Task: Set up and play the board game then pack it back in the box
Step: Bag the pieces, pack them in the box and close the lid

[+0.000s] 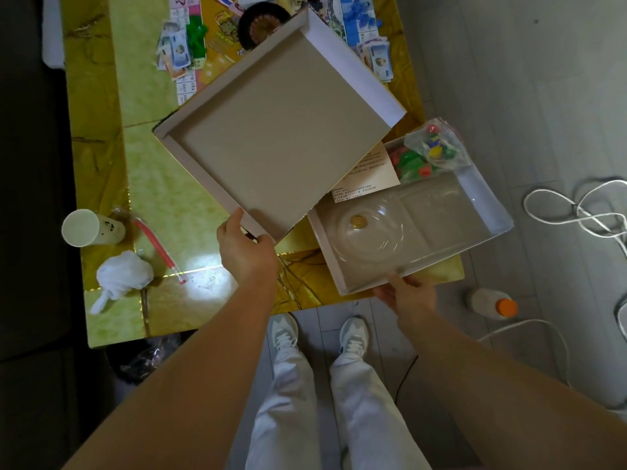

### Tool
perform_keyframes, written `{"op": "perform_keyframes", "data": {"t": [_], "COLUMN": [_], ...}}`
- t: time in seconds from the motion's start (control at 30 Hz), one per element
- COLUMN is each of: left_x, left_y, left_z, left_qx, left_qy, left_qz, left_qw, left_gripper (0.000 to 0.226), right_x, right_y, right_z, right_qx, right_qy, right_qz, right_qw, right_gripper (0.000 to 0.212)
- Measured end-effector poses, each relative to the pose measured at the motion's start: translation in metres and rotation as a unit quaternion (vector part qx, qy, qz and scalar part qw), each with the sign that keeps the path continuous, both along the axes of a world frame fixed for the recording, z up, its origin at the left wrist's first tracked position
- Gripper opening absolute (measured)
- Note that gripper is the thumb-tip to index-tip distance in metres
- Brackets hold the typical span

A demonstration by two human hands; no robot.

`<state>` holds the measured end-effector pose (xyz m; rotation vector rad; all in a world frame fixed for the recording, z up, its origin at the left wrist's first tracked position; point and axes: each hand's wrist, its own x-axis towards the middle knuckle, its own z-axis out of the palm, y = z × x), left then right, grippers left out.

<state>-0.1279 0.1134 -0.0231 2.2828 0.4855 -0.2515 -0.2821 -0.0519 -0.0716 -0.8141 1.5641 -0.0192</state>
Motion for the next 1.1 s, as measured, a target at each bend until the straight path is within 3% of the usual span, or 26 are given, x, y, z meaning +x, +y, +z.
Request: {"op": "perform_keyframes", "data": {"t": [0.07,0.17,0.27,0.37,0.43,0.57,0.73,0.83,0.93,1.0,1.1], "left_x": [-0.002,-0.005,-0.009,-0.013,-0.015,-0.020,-0.015,0.002,0.022,0.030,0.037], "left_y": [-0.003,-0.010,-0.018,-0.026,-0.034,-0.056,-0.088,-0.106,-0.117,-0.121,-0.128], "left_z": [0.000,0.000,0.000,0.004,0.008,0.013,0.018,0.016,0.007,-0.003,-0.018], "left_qx": [-0.006,-0.011,-0.016,-0.022,-0.030,-0.078,-0.163,-0.208,-0.084,-0.002,0.043], "left_qy": [0.006,0.011,0.014,0.016,0.013,0.013,-0.024,-0.011,0.008,0.030,0.077], "left_qz": [0.001,0.004,0.007,0.001,-0.009,-0.030,-0.101,-0.112,-0.187,-0.269,-0.380], "left_qw": [1.000,1.000,1.000,1.000,0.999,0.996,0.981,0.972,0.979,0.963,0.921], "left_gripper": [0.058,0.059,0.058,0.058,0.057,0.059,0.041,0.019,0.012,0.018,0.034], "right_x": [-0.001,0.002,0.018,0.044,0.061,0.090,0.112,0.113,0.112,0.111,0.108], "right_y": [-0.002,-0.004,-0.014,-0.024,-0.027,-0.027,-0.044,-0.068,-0.095,-0.110,-0.124], "right_z": [0.007,0.012,0.017,0.035,0.047,0.055,0.058,0.056,0.049,0.041,0.034], "right_qx": [0.034,0.049,-0.017,0.021,0.057,0.100,0.029,-0.042,-0.095,-0.124,-0.137], "right_qy": [-0.022,-0.004,0.014,-0.083,-0.141,-0.192,-0.172,-0.152,-0.129,-0.110,-0.081], "right_qz": [-0.056,0.002,0.066,0.092,0.175,0.263,0.179,0.168,0.145,0.121,0.103], "right_qw": [0.998,0.999,0.998,0.992,0.973,0.940,0.968,0.973,0.976,0.979,0.982], "right_gripper": [0.013,0.009,0.016,0.023,0.028,0.056,0.022,0.019,0.024,0.030,0.029]}}
